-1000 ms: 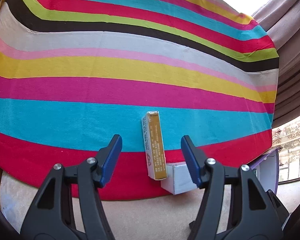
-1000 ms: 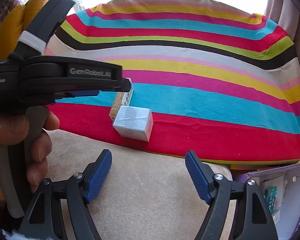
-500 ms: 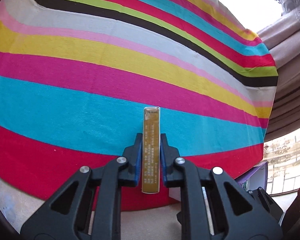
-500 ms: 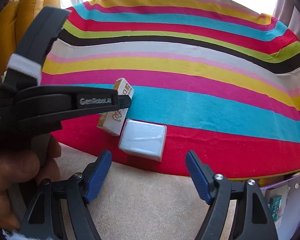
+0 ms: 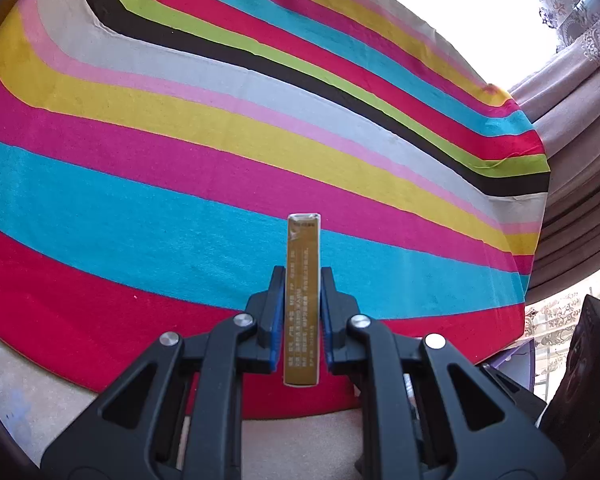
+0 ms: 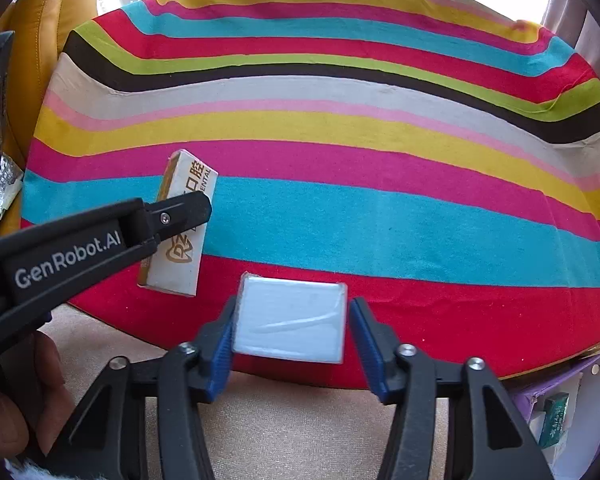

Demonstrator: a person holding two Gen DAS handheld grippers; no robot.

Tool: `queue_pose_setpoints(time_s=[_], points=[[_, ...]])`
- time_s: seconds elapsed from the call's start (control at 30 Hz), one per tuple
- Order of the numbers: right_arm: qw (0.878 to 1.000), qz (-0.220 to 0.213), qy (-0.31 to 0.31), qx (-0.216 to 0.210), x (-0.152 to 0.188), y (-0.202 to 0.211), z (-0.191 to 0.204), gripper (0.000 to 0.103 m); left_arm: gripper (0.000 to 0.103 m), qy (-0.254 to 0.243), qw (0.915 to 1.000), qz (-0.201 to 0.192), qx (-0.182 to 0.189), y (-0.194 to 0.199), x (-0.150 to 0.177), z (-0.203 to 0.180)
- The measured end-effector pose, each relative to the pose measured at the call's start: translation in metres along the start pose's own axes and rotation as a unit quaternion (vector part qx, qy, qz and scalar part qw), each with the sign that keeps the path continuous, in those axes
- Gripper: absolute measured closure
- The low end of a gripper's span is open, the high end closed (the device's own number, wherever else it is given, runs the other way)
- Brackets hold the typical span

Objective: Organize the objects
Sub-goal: 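Carry the gold box in the left tool while the right carries the white box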

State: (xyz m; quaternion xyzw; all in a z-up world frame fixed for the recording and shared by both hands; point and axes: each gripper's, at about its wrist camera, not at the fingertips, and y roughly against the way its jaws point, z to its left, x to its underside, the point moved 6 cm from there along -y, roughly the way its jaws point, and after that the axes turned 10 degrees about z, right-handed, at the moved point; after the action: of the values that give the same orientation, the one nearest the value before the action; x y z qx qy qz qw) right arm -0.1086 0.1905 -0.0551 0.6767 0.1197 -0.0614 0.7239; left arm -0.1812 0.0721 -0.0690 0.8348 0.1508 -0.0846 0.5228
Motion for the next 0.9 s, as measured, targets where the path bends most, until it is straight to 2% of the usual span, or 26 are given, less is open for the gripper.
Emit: queue_pose_setpoints(time_s=[0.47,0.9], points=[[0.998,-0.046,-0.043,0.019,0.014,0.020,-0.021,0.056,0.084,-0.032,0.9972,-0.043,-0.051,0.023,0.015,-0.008],[0.994,-0.071,-0.079,0.035,0.042,0.046,-0.054,0.056,0.084,-0.068,0.9956,-0.047,-0.043,0.032,0.039,-0.035]])
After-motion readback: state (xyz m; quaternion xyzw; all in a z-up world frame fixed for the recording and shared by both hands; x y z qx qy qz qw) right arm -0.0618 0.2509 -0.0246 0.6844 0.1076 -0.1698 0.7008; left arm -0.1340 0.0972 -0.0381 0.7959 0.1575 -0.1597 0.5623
